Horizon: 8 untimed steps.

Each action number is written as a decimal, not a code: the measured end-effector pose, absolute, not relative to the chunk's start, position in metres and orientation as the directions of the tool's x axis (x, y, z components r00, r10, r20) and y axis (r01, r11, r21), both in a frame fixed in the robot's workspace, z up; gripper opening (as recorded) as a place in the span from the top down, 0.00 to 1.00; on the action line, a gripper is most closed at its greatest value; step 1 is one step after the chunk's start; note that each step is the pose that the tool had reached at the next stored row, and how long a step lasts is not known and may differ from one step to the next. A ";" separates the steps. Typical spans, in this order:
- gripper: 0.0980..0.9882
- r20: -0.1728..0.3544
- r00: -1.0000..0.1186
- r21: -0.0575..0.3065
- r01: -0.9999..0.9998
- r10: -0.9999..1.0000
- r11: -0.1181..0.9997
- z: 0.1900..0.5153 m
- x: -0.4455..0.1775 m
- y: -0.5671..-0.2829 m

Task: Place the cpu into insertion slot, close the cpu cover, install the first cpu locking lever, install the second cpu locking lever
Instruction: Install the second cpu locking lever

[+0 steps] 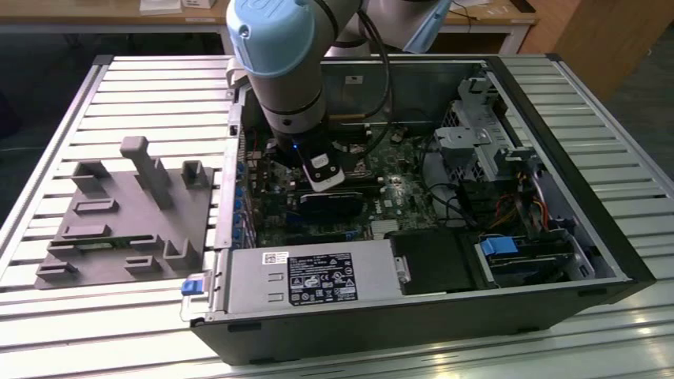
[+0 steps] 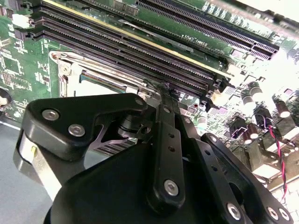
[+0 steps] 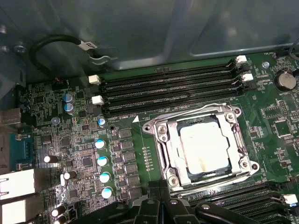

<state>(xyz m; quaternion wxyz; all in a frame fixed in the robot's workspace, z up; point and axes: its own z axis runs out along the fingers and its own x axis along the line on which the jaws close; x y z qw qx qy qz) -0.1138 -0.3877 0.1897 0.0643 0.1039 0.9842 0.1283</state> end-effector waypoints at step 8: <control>1.00 -0.103 -0.970 0.254 0.188 0.220 0.949 0.190 -0.114 -0.388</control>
